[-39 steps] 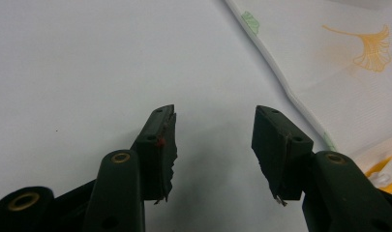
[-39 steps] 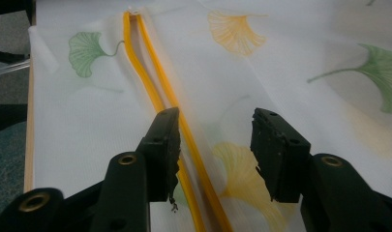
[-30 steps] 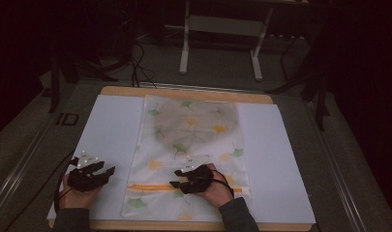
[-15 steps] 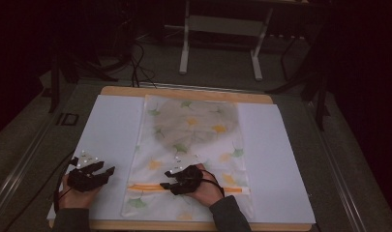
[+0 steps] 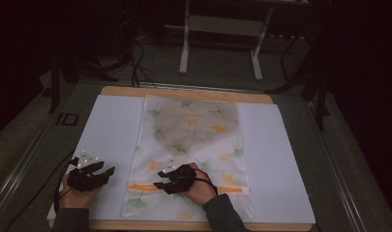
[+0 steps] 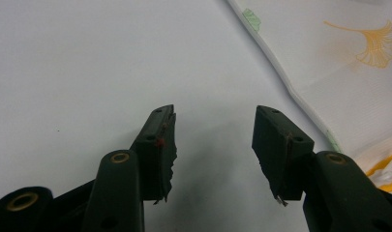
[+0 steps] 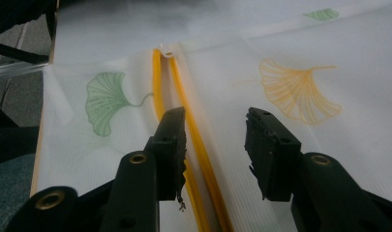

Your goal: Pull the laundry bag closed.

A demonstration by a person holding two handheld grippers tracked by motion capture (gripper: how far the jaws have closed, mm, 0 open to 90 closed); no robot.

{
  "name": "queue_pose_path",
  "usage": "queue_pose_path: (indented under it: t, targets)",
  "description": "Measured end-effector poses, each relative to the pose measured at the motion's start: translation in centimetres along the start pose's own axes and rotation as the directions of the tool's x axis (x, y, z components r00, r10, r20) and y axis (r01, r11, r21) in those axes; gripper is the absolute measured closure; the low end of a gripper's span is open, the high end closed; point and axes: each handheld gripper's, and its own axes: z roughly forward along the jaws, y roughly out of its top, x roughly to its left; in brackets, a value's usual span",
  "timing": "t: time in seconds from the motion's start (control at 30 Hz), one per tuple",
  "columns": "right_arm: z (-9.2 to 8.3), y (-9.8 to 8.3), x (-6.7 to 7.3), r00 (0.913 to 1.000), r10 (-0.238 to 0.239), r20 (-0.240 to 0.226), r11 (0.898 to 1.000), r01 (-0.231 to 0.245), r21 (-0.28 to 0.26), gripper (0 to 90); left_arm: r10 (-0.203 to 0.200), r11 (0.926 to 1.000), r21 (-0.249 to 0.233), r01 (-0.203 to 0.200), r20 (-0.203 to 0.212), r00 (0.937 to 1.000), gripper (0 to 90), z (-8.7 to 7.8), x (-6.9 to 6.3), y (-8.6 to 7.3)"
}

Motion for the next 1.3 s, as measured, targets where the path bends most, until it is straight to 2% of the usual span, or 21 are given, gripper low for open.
queue_pose_path:
  t: [0.17, 1.1, 1.3]
  targets:
    - [0.5, 0.2, 0.1, 0.9999, -0.005, -0.012, 1.0, 0.005, -0.004, 61.9, 0.003, 1.0, -0.001, -0.003, -0.001, 1.0, 50.9, 0.0, 0.0, 0.0]
    - [2.6, 1.9, 0.7, 0.9983, -0.036, -0.045, 0.999, 0.037, 0.006, 64.7, 0.006, 1.0, 0.0, -0.006, -0.003, 1.0, 51.1, 0.0, 0.1, 0.0]
    - [3.4, 2.3, 1.0, 0.9972, -0.045, -0.06, 0.999, 0.045, 0.01, 68.0, 0.008, 1.0, 0.001, -0.008, -0.004, 1.0, 51.2, -0.1, 0.2, 0.0]
